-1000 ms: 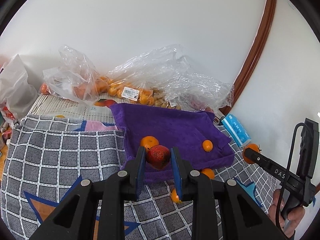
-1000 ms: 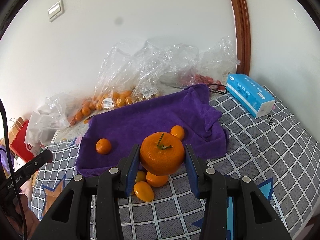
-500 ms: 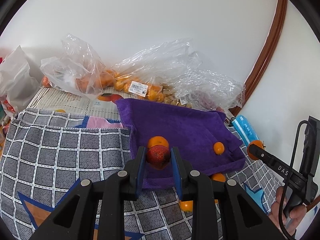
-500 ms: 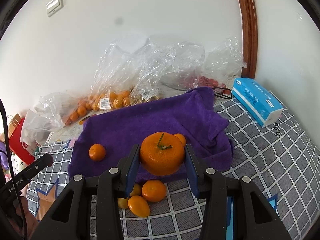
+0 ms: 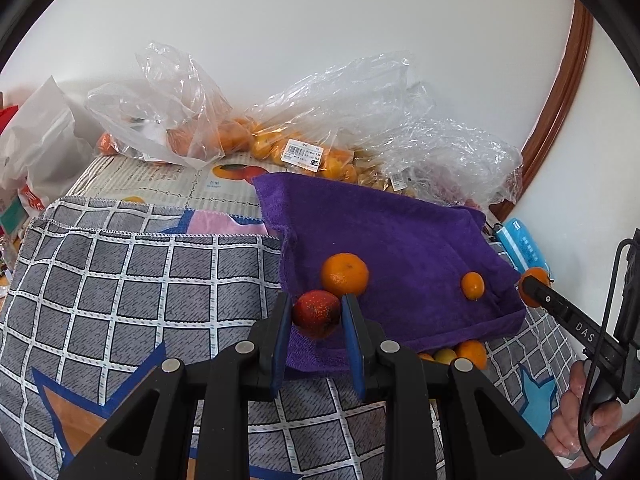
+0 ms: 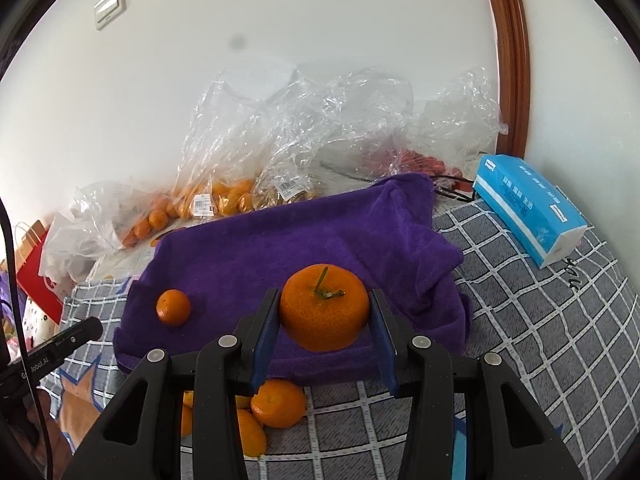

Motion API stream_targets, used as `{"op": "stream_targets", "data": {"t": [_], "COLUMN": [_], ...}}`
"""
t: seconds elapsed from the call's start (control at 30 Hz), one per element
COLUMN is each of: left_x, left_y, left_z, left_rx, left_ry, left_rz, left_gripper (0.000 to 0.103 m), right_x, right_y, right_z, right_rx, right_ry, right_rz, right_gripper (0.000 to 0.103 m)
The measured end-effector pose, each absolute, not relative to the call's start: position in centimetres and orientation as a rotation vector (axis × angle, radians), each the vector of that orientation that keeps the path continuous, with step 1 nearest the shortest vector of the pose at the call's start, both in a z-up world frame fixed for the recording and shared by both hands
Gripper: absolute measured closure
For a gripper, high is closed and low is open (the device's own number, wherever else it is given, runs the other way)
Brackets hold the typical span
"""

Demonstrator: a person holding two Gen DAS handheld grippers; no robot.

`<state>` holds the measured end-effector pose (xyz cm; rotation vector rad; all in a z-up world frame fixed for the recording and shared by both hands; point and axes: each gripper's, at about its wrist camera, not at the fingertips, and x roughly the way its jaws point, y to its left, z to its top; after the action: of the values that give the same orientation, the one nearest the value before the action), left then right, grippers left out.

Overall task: Organize fruits
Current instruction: 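Lower the stemmed orange onto the towel and open the right gripper while the left gripper releases the strawberry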

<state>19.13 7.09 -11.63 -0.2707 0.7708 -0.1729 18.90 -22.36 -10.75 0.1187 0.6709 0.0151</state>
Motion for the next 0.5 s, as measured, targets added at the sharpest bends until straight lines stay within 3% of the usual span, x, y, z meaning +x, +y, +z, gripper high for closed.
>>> {"op": "stream_targets", "data": {"t": [0.5], "left_x": [21.4], "left_y": [3.7], "left_z": [-13.7], "left_rx": [-0.280], "left_ry": [0.772], "left_rz": [-0.190], "left_gripper": [0.079], "right_x": [21.8], "right_y": [-24.4], "right_z": [-14.8], "right_rx": [0.120], "right_ry": [0.716], "right_rz": [0.063], "right_gripper": [0.060]}}
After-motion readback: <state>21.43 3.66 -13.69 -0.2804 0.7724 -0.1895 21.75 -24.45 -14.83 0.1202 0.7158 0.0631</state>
